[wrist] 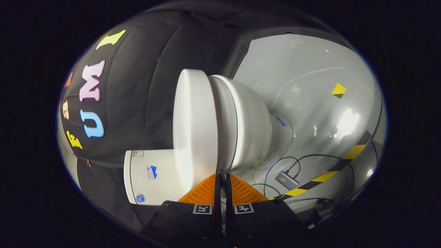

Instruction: Open the toilet lid.

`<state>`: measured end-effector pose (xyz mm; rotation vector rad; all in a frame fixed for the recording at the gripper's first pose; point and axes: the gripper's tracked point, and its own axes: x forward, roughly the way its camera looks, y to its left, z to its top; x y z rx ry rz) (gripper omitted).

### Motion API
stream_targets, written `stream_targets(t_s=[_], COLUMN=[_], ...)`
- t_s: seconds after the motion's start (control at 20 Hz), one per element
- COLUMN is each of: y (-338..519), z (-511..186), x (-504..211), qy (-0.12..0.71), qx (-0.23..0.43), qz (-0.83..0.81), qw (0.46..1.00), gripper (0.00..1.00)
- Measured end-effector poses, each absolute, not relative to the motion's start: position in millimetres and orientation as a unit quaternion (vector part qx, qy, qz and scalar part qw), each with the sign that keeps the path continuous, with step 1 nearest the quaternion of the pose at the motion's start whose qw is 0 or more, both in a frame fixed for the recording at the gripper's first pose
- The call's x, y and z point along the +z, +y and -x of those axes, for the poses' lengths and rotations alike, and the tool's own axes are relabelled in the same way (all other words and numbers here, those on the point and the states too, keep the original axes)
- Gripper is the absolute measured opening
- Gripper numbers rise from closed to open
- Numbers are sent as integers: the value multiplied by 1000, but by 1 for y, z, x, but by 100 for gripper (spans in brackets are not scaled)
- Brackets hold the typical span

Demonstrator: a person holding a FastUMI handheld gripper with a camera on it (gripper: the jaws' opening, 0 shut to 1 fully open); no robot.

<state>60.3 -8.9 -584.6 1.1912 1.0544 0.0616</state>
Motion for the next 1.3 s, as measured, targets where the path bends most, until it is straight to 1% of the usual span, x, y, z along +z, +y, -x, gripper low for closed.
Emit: stream_targets(t_s=[0.15, 0.65, 1.0, 1.3], y=[-4, 6, 36, 68], z=[-60, -68, -76, -76], x=[-577, -512, -437, -394], qy=[487, 472, 445, 427], qx=[25, 24, 24, -5], qz=[-499, -431, -381, -272], qw=[716, 769, 810, 862], gripper=[7, 6, 6, 6])
